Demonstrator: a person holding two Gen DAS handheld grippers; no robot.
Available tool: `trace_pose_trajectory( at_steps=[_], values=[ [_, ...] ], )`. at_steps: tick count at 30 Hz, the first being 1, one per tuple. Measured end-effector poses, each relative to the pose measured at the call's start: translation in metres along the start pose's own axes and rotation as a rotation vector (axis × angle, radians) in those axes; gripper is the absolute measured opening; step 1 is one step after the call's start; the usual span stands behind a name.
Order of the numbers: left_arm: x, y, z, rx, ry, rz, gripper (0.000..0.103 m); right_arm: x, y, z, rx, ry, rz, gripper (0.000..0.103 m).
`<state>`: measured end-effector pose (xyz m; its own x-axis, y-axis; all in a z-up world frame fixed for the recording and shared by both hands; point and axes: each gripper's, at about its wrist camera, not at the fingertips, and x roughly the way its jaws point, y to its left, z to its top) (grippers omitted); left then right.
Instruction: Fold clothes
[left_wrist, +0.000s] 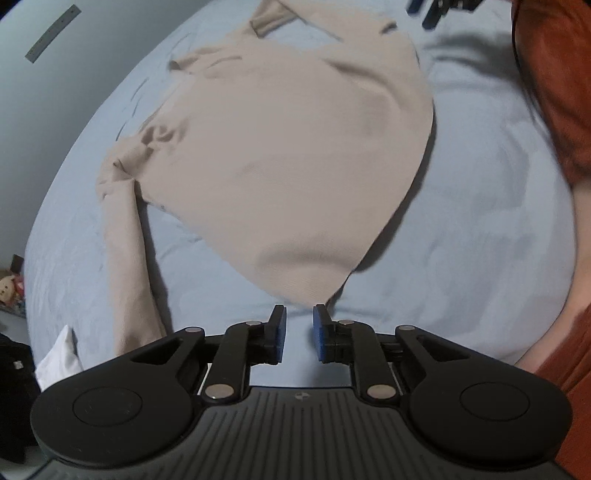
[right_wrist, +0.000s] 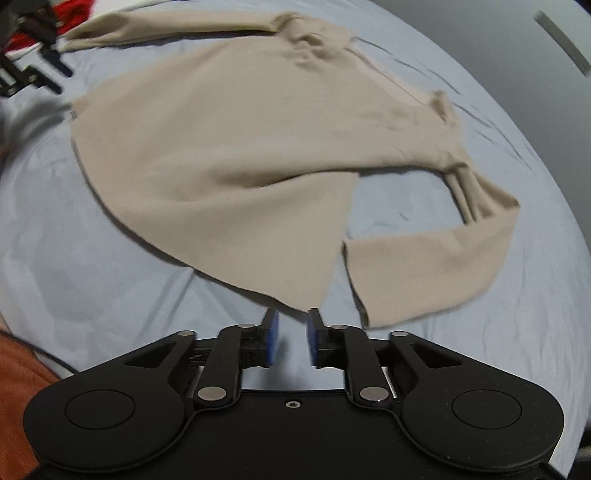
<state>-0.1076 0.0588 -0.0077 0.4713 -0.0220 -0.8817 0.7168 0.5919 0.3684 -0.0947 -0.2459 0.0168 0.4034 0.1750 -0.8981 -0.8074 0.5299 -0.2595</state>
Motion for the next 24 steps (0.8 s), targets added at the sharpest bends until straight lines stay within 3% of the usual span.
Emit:
trace_pose_trajectory(
  at_steps=[3, 5, 9, 12, 15, 18, 20, 24],
  values=[
    [0.004, 0.001, -0.004, 0.006, 0.0, -0.028, 0.015, 0.004, -0.004, 0.003, -0.021, 0.025, -0.003, 0.028],
    [0.007, 0.0, -0.004, 0.005, -0.006, -0.049, 0.015, 0.011, -0.015, 0.008, 0.016, 0.07, 0.044, 0.028],
    [0.018, -0.009, 0.002, 0.037, -0.008, -0.021, 0.025, 0.02, -0.02, 0.01, -0.017, 0.096, 0.063, 0.031],
    [0.026, -0.014, 0.005, 0.08, -0.005, 0.0, 0.026, 0.024, -0.019, 0.01, -0.049, 0.102, 0.086, 0.033],
    [0.033, -0.018, 0.009, 0.126, -0.006, 0.027, 0.026, 0.023, -0.013, 0.007, -0.15, 0.081, 0.099, 0.035],
    [0.037, -0.012, 0.013, 0.091, 0.002, 0.02, 0.026, 0.026, -0.005, 0.005, -0.242, 0.071, 0.079, 0.037],
    [0.04, -0.007, 0.016, 0.063, 0.006, 0.016, 0.017, 0.032, 0.0, 0.002, -0.312, 0.069, 0.053, 0.037],
    [0.041, 0.001, 0.02, 0.029, -0.004, 0.035, 0.009, 0.04, 0.003, 0.0, -0.358, 0.048, 0.039, 0.036]
  ],
)
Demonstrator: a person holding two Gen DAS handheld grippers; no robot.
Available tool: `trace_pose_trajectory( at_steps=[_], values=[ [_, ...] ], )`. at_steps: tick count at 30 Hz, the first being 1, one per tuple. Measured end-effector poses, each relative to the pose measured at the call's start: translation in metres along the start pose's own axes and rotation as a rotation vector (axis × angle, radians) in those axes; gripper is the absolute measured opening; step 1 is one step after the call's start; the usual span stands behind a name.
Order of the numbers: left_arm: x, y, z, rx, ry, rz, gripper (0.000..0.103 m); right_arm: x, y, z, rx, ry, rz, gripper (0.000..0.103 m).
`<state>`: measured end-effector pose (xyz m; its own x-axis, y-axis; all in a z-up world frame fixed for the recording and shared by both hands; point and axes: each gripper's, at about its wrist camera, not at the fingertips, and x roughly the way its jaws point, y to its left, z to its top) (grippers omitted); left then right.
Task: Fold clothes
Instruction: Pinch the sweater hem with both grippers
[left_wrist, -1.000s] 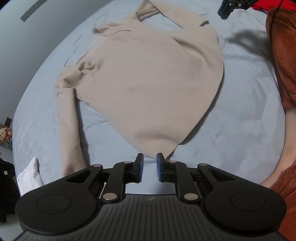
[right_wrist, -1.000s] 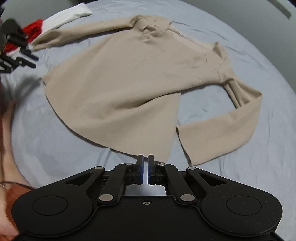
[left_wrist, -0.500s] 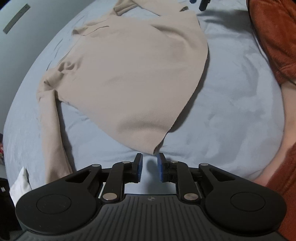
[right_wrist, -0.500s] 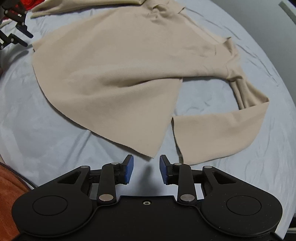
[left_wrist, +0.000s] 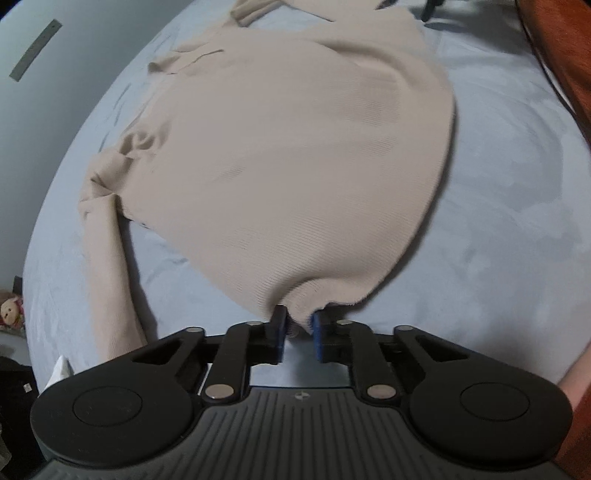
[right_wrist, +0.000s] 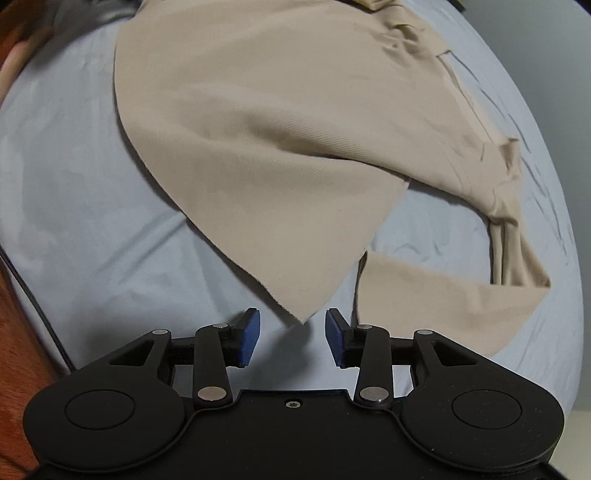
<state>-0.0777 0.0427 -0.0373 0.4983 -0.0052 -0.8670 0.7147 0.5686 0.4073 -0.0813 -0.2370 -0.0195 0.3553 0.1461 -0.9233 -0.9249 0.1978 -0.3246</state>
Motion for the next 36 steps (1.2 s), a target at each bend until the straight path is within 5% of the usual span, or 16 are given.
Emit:
trace_pose_trajectory(
  at_steps=[3, 7, 15, 23, 36],
  values=[
    [-0.001, 0.006, 0.001, -0.032, -0.007, -0.008, 0.008, 0.001, 0.001, 0.003, -0.023, -0.044, -0.031, 0.034],
    [-0.003, 0.012, 0.004, -0.065, -0.01, -0.004, 0.007, 0.01, 0.004, 0.008, -0.074, -0.02, -0.076, 0.003],
    [-0.027, 0.03, 0.009, -0.138, -0.036, 0.001, 0.006, -0.031, -0.031, 0.028, 0.103, -0.028, 0.078, 0.001],
    [-0.066, 0.041, 0.013, -0.11, -0.038, -0.001, 0.005, -0.078, -0.035, 0.045, 0.083, 0.131, 0.202, 0.001],
    [-0.057, 0.02, -0.008, -0.079, 0.061, -0.077, 0.005, -0.055, -0.011, 0.026, 0.166, 0.236, 0.306, 0.002]
  ],
)
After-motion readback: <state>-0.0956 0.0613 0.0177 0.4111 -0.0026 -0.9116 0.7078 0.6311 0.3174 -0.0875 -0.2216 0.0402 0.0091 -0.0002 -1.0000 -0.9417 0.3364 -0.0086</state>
